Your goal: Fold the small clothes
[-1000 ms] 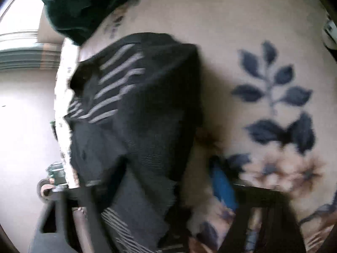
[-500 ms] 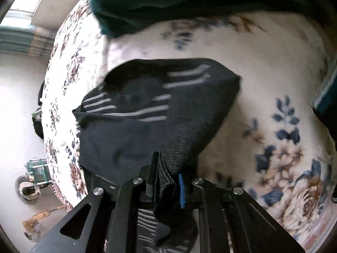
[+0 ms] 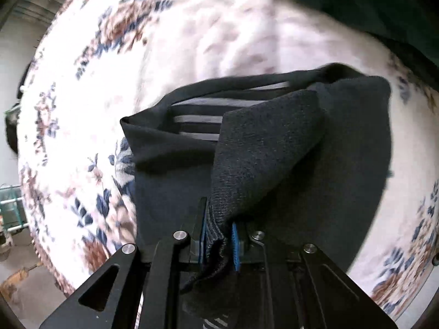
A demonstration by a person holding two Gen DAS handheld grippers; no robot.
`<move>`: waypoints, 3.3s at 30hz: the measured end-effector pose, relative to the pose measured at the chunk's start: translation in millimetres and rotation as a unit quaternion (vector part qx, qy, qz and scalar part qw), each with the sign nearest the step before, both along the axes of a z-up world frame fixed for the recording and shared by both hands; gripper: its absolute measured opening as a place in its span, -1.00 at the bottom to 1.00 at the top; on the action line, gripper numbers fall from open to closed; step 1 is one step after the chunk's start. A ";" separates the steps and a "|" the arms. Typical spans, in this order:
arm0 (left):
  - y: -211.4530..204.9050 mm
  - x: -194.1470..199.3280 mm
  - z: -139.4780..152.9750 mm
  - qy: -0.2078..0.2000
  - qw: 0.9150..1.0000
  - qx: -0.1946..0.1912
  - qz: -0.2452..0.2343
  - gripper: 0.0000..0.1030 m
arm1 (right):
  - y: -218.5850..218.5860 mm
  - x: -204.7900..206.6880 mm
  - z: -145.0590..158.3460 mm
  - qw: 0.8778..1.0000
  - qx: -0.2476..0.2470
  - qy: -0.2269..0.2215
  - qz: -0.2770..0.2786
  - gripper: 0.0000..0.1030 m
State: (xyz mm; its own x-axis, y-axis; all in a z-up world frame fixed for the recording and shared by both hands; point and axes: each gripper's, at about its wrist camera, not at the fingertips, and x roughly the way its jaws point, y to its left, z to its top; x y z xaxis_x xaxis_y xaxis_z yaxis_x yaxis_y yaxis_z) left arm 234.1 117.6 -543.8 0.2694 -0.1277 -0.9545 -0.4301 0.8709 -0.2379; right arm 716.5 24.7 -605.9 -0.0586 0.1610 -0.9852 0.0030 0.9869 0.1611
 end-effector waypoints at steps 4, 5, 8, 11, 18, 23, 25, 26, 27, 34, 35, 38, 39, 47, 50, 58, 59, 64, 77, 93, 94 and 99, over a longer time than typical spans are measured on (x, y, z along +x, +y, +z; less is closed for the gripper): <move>28.0 -2.8 -19.5 0.026 1.000 -0.015 0.008 -0.91 | 38.5 9.7 -16.3 1.000 -0.023 0.007 0.003 -0.70; 38.9 -6.5 -24.4 0.034 0.999 -0.022 0.023 -0.89 | 49.6 12.6 -22.8 0.999 -0.022 0.022 0.010 -0.68; 66.9 -19.9 -28.1 0.044 0.996 -0.053 0.054 -0.82 | 63.6 14.8 -24.3 0.999 0.022 0.049 0.007 -0.12; 93.5 -38.5 -18.1 0.037 0.993 -0.067 0.089 -0.48 | 63.1 4.3 -2.1 0.993 0.108 0.044 0.020 0.33; 91.2 -29.8 6.5 -0.006 0.998 -0.057 0.035 -0.03 | 14.7 -89.9 56.2 0.983 0.166 0.012 0.077 0.42; 46.4 0.5 -7.8 0.002 0.998 -0.025 -0.056 -0.03 | -42.5 -185.2 32.7 0.985 0.146 0.059 0.064 0.42; 27.2 13.7 -19.9 0.016 0.995 0.011 -0.093 -0.03 | -54.9 -216.6 10.4 0.983 0.154 0.089 0.046 0.42; 19.8 22.3 -28.4 0.031 0.992 0.048 -0.109 -0.03 | -58.4 -227.3 -0.2 0.983 0.154 0.096 0.038 0.42; 22.1 28.8 -35.3 0.041 0.990 0.080 -0.107 -0.03 | -64.7 -237.1 -8.9 0.982 0.153 0.103 0.032 0.42; 93.5 33.9 -26.1 0.055 0.998 0.030 0.001 -0.02 | -111.8 -249.3 -13.3 0.987 0.138 0.076 -0.027 0.42; 89.8 39.8 -15.6 0.049 0.997 0.049 -0.015 -0.02 | -120.3 -242.6 -7.8 0.988 0.134 0.066 -0.032 0.42; 77.8 60.7 8.9 0.027 0.996 0.068 -0.046 -0.02 | -131.6 -211.3 8.5 0.991 0.122 0.041 -0.043 0.42; 73.7 67.5 15.7 0.017 0.996 0.069 -0.051 -0.02 | -134.0 -197.1 15.5 0.991 0.120 0.029 -0.048 0.42; 11.3 169.5 1.4 -0.034 0.990 0.010 -0.140 -0.02 | -81.5 -52.3 43.0 0.990 0.132 -0.025 -0.038 0.42; -2.8 181.6 -14.2 -0.027 0.987 0.010 -0.157 -0.02 | -51.8 2.2 25.8 0.988 0.141 -0.023 -0.055 0.42; -2.3 184.5 -26.3 -0.041 0.986 0.002 -0.162 -0.72 | -3.1 54.4 -22.8 0.990 0.100 -0.004 -0.100 -0.87; 1.5 180.9 -25.0 -0.046 0.986 -0.004 -0.158 -0.79 | 2.2 54.7 -15.1 0.991 0.092 -0.011 -0.093 -0.88; 25.3 167.6 -19.7 -0.051 0.991 -0.031 -0.121 -0.88 | 35.2 57.5 16.2 0.995 0.077 -0.021 -0.054 -0.88; 106.0 142.1 -6.9 -0.055 0.988 -0.132 -0.057 -0.28 | 66.3 31.8 1.5 0.991 0.124 0.014 0.056 -0.08; 131.6 -1.4 25.7 0.022 0.990 -0.106 -0.090 0.14 | -131.4 -373.9 2.2 0.980 0.147 0.101 -0.084 0.41; 128.8 -4.4 22.8 0.025 0.990 -0.104 -0.092 0.14 | -133.4 -405.9 -7.2 0.977 0.143 0.117 -0.103 0.41; 110.9 -28.0 11.2 0.027 0.988 -0.089 -0.126 0.11 | -126.8 -494.7 -41.7 0.968 0.143 0.132 -0.160 0.41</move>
State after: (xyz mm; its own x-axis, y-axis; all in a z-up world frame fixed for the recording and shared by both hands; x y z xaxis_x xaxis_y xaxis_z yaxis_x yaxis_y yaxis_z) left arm 206.1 228.5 -532.6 0.1567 -0.3515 -0.9230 -0.2207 0.8984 -0.3796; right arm 221.8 -102.1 -647.6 -0.2034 0.4768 -0.8551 0.3802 0.8433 0.3798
